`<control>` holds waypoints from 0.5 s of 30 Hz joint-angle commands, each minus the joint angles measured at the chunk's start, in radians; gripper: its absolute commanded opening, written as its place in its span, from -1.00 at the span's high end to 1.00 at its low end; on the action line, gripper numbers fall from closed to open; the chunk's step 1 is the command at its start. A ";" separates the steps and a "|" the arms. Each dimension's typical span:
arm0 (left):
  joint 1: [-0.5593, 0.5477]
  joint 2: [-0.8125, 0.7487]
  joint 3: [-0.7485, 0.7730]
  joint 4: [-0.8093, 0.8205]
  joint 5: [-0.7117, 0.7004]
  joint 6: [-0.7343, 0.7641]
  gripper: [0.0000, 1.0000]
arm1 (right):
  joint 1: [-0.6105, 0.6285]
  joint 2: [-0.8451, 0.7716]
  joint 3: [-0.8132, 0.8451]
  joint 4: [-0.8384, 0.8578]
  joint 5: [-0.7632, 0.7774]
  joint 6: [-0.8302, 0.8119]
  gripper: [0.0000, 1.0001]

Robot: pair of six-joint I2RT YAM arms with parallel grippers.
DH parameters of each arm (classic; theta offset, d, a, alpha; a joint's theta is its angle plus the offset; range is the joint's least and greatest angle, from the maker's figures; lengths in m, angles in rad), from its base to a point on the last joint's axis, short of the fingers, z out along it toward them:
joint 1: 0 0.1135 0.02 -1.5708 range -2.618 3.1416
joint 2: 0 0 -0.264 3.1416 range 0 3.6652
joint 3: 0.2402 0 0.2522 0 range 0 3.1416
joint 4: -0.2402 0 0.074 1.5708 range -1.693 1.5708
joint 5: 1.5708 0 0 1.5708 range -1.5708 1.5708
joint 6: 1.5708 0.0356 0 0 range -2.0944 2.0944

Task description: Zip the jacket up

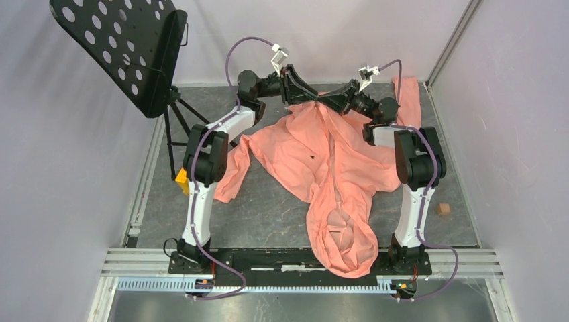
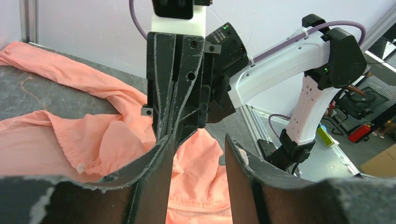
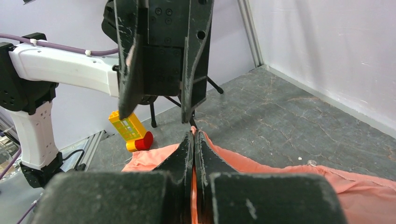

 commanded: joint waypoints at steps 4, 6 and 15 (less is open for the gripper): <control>-0.004 -0.004 0.026 -0.101 0.011 0.079 -0.33 | -0.005 -0.002 0.036 0.160 -0.011 0.018 0.99; -0.005 -0.009 0.027 -0.150 0.003 0.119 -0.33 | -0.005 -0.001 0.039 0.165 -0.011 0.024 0.99; -0.005 -0.003 0.036 -0.199 -0.002 0.149 0.36 | -0.005 -0.002 0.039 0.172 -0.007 0.032 0.99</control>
